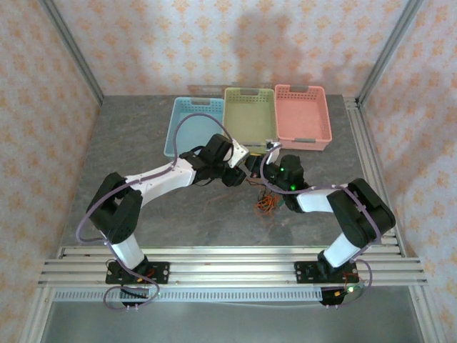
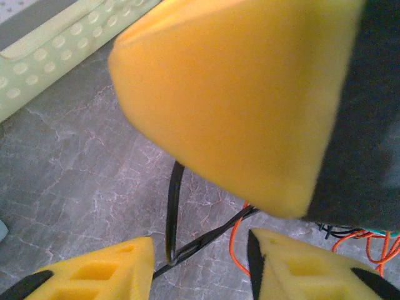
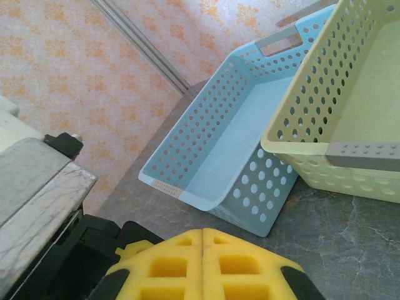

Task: Untangle the cables

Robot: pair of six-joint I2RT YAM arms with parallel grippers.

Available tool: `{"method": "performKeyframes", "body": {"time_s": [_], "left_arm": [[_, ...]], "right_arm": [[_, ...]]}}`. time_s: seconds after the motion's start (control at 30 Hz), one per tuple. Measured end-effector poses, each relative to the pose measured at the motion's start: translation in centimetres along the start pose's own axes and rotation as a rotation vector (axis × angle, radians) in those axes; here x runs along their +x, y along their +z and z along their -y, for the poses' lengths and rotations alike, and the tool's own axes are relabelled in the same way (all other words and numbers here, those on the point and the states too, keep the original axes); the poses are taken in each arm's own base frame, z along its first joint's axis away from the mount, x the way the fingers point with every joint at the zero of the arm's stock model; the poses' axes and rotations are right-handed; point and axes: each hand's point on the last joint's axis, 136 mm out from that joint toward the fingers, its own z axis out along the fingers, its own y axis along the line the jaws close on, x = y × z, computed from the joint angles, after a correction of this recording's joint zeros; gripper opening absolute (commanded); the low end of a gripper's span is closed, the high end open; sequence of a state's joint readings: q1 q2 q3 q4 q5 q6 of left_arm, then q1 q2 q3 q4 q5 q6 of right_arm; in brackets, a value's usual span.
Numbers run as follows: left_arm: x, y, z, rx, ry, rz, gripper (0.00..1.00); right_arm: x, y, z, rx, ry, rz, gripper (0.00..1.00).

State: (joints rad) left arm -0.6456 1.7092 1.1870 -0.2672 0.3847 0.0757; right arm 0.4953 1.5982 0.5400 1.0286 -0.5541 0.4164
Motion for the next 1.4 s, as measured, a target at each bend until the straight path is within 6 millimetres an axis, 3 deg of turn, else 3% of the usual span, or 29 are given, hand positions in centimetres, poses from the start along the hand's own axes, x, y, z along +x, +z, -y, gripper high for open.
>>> {"method": "performKeyframes", "body": {"time_s": [0.27, 0.47, 0.57, 0.8, 0.97, 1.17, 1.3, 1.4], "left_arm": [[-1.1, 0.3, -0.2, -0.005, -0.014, 0.074, 0.23], [-1.4, 0.4, -0.6, -0.027, -0.032, 0.094, 0.0], [-1.1, 0.2, -0.9, -0.048, -0.04, 0.113, 0.0], [-0.5, -2.4, -2.2, -0.148, -0.069, 0.179, 0.0], [-1.0, -4.0, -3.3, -0.216, -0.089, 0.242, 0.0], [-0.4, -5.7, -6.3, -0.313, -0.175, 0.299, 0.0], [0.1, -6.9, -8.1, -0.354, -0.236, 0.333, 0.0], [-0.2, -7.1, -8.4, -0.357, -0.254, 0.35, 0.0]], "right_arm": [[0.2, 0.0, 0.1, 0.0, 0.005, -0.005, 0.0], [0.3, 0.1, 0.2, 0.002, 0.007, -0.009, 0.02], [0.4, 0.1, 0.1, -0.003, 0.005, -0.014, 0.26], [0.0, -0.5, 0.6, 0.039, -0.028, -0.003, 0.4], [-1.6, -1.8, -0.3, 0.075, -0.121, 0.018, 0.43], [-2.5, -3.1, -0.6, 0.138, -0.231, 0.022, 0.45], [-0.6, -3.0, -0.6, 0.161, -0.299, -0.049, 0.39], [1.5, -2.4, -0.5, 0.16, -0.333, -0.127, 0.36]]}}
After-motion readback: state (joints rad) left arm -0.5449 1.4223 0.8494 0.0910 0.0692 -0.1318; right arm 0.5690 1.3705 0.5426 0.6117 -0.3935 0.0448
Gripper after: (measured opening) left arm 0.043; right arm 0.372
